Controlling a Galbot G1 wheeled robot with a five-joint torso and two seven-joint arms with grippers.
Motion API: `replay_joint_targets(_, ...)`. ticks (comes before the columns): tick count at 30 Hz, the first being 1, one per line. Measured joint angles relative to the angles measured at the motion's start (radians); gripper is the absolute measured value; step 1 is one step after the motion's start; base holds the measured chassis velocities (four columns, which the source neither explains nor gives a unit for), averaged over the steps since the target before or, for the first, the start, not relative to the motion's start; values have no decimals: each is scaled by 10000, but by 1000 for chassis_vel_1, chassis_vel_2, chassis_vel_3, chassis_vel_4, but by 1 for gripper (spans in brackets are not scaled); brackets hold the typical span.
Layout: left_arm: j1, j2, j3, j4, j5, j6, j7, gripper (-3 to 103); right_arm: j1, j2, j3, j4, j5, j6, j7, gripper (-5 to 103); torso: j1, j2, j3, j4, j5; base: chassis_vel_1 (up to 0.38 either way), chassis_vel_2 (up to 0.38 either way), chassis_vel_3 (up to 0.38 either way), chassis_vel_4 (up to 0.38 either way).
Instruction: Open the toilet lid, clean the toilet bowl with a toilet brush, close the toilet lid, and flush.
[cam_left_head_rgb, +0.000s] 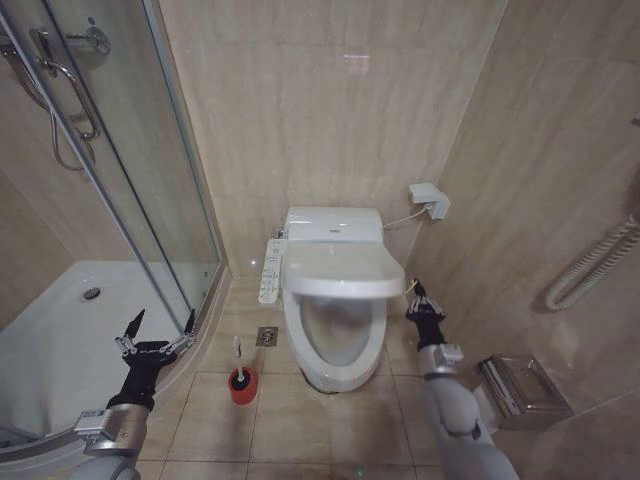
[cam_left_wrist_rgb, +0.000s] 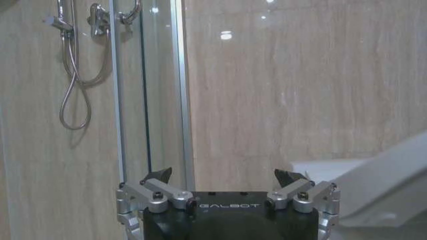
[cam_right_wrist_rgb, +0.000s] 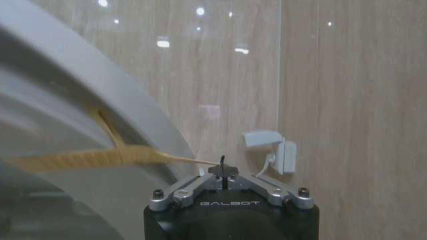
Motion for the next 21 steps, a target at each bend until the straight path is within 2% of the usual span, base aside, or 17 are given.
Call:
replay_joint_targets(11, 0, 0, 0, 0, 0, 0, 0, 100, 1464, -194, -199, -620, 527, -417, 0, 0, 1, 0, 1, 0, 0, 0, 0, 0, 0)
replay_joint_targets(21, 2, 0, -1, 0, 0, 0, 0, 100, 1762, -170, -247, -607, 711, -956, 100, 0, 1, 0, 1, -1, 1, 0, 0, 0, 0)
